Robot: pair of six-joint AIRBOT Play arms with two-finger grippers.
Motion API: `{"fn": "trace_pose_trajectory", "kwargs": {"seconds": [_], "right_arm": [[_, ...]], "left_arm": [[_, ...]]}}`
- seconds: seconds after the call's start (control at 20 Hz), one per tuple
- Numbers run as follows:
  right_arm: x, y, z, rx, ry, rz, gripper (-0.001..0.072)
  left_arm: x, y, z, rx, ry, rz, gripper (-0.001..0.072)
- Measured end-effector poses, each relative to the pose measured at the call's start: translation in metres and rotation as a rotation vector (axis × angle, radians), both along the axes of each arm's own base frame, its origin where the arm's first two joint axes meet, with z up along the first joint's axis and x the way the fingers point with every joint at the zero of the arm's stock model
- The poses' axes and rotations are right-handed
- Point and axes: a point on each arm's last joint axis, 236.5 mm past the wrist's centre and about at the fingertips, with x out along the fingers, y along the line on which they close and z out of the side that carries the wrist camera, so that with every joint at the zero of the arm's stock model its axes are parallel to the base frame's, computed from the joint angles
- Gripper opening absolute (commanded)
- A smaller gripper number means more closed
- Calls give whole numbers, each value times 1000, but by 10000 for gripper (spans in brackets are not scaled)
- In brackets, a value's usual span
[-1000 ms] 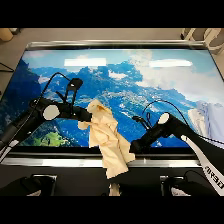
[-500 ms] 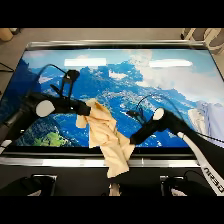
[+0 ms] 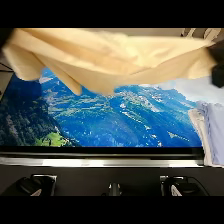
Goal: Fold the shirts.
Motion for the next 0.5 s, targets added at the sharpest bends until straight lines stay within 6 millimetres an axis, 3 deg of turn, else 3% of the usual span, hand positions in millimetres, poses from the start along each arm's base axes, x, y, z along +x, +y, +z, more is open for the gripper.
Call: {"fn": "trace_pose_trajectory", "kwargs": {"seconds": [0.1,0.25,0.4,0.5], "right_arm": [[-37,-9,47,-2,-142,-33,18],[-63,-17,77,12,-236,-67,18],[-61,-23,83,8,-253,-93,18],[-38,-26,68,-4,-196,-105,19]], "left_arm": [[-30,16,28,-32,-66,5,27],[-54,29,37,-40,-78,7,27],[-52,29,11,2,9,10,27],[-38,23,-28,55,114,12,27]]}}
